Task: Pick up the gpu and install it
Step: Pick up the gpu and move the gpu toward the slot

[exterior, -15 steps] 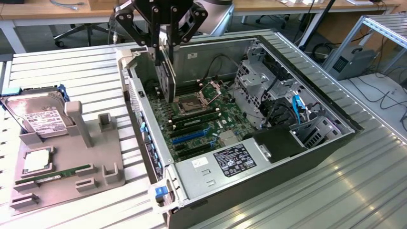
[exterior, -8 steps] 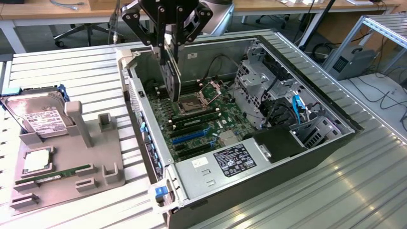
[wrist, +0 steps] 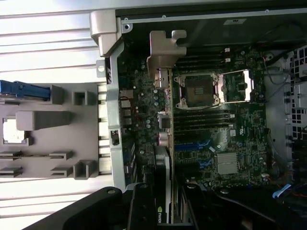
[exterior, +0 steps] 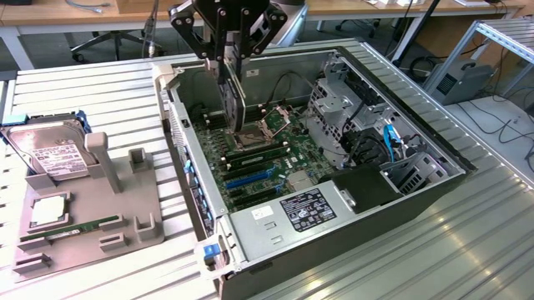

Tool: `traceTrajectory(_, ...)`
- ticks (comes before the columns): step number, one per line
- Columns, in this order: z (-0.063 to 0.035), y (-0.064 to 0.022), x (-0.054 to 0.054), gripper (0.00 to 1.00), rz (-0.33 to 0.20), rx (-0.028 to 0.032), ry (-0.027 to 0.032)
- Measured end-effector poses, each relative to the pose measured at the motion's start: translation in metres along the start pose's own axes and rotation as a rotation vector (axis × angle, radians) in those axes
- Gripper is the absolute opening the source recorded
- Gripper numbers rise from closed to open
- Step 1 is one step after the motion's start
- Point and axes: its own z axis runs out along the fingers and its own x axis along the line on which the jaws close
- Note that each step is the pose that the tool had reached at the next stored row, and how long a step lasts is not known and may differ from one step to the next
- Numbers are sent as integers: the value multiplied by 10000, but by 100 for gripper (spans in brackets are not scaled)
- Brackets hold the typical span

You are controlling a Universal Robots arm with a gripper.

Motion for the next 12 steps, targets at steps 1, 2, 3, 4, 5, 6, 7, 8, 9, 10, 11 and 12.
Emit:
traceTrajectory(1,2,1,-14,27,0,0,0)
traceTrajectory(2,4,3,-36,27,1,0,0)
traceTrajectory(3,6,4,-49,27,0,1,0)
traceTrajectory(4,7,4,-60,27,0,1,0)
traceTrajectory(5,10,6,-76,27,0,1,0)
traceTrajectory(6,13,7,-91,27,0,1,0)
traceTrajectory(7,15,8,-106,27,1,1,0)
traceTrajectory(8,18,9,-124,27,0,1,0)
traceTrajectory(9,20,10,-137,27,0,2,0)
traceTrajectory(10,23,11,-151,27,0,2,0)
traceTrajectory(11,26,11,-163,27,0,2,1)
traceTrajectory(12,33,12,-177,27,0,2,0)
